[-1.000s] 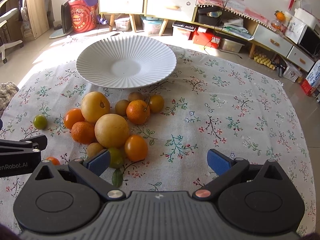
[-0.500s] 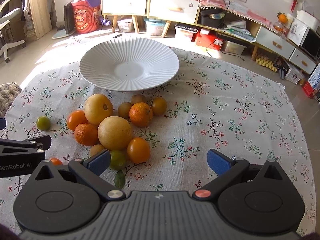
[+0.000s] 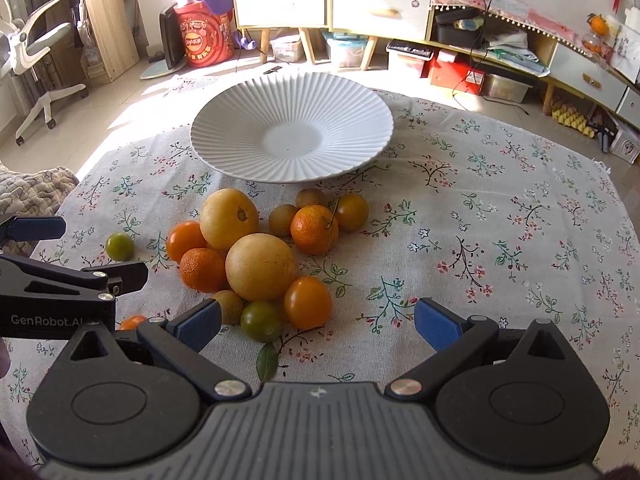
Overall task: Organize fruits
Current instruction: 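Grasp a yellow potato-like fruit with the left tool while the right tool grasps a large yellow grapefruit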
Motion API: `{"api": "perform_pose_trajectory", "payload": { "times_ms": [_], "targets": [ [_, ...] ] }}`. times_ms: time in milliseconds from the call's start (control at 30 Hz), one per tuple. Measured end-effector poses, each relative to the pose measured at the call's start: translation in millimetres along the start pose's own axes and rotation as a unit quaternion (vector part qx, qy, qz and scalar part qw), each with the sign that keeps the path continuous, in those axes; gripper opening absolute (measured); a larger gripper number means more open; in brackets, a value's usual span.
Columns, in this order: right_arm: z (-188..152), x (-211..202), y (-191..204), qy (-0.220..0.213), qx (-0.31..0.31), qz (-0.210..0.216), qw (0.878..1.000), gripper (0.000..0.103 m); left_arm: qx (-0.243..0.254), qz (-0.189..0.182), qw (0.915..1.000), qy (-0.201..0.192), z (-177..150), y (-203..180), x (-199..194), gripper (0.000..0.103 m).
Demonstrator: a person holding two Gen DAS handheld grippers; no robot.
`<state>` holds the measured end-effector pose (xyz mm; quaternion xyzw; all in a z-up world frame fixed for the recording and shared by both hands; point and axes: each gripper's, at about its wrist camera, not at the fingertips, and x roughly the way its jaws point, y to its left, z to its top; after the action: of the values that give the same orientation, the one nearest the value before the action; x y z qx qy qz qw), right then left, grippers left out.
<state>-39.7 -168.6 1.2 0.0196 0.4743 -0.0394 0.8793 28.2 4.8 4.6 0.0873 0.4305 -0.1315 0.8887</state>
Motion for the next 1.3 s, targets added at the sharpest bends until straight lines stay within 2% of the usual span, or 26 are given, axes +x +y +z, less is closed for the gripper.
{"api": "perform_pose_trajectory", "payload": {
  "times_ms": [167,233,367,467,533,633,700,833,967,1300],
  "targets": [
    [8.0,0.3,-3.8,-0.003,-0.02,0.052,0.998,0.1,0.026,-0.048,0.9982,-0.023,13.9,2.3,2.4,0.084],
    [12.3,0.6,-5.8,-0.004,-0.027,0.064,0.998,0.098,0.034,-0.067,0.9969,-0.024,18.9,2.4,6.1,0.077],
    [22.3,7.2,-8.9,0.012,-0.026,0.101,0.994,0.085,0.033,-0.108,0.9935,-0.016,24.4,4.2,18.2,0.069],
    [22.3,11.0,-8.4,0.008,-0.024,0.123,0.992,0.075,0.014,-0.139,0.9901,-0.017,26.0,7.0,25.7,0.062],
    [19.7,14.2,-7.1,0.004,-0.02,0.136,0.99,0.068,-0.006,-0.163,0.9865,-0.012,26.7,10.6,31.1,0.053],
    [18.9,25.1,-5.4,0.021,-0.019,0.144,0.989,0.055,-0.033,-0.194,0.9803,0.01,32.7,12.4,41.6,0.042],
    [19.2,29.7,-3.4,0.027,-0.021,0.142,0.989,0.054,-0.048,-0.206,0.9771,0.023,35.5,12.3,47.4,0.038],
    [22.7,32.7,-0.5,0.035,-0.021,0.146,0.989,0.05,-0.054,-0.212,0.975,0.041,39.8,7.3,54.5,0.032],
    [22.2,38.2,1.9,0.041,-0.022,0.135,0.99,0.05,-0.054,-0.203,0.9763,0.051,43.6,5.3,57.4,0.032],
    [15.4,47.6,0.9,0.061,0.001,0.147,0.987,0.05,-0.066,-0.186,0.9771,0.079,42.2,7.5,67.7,0.031]
  ]
}}
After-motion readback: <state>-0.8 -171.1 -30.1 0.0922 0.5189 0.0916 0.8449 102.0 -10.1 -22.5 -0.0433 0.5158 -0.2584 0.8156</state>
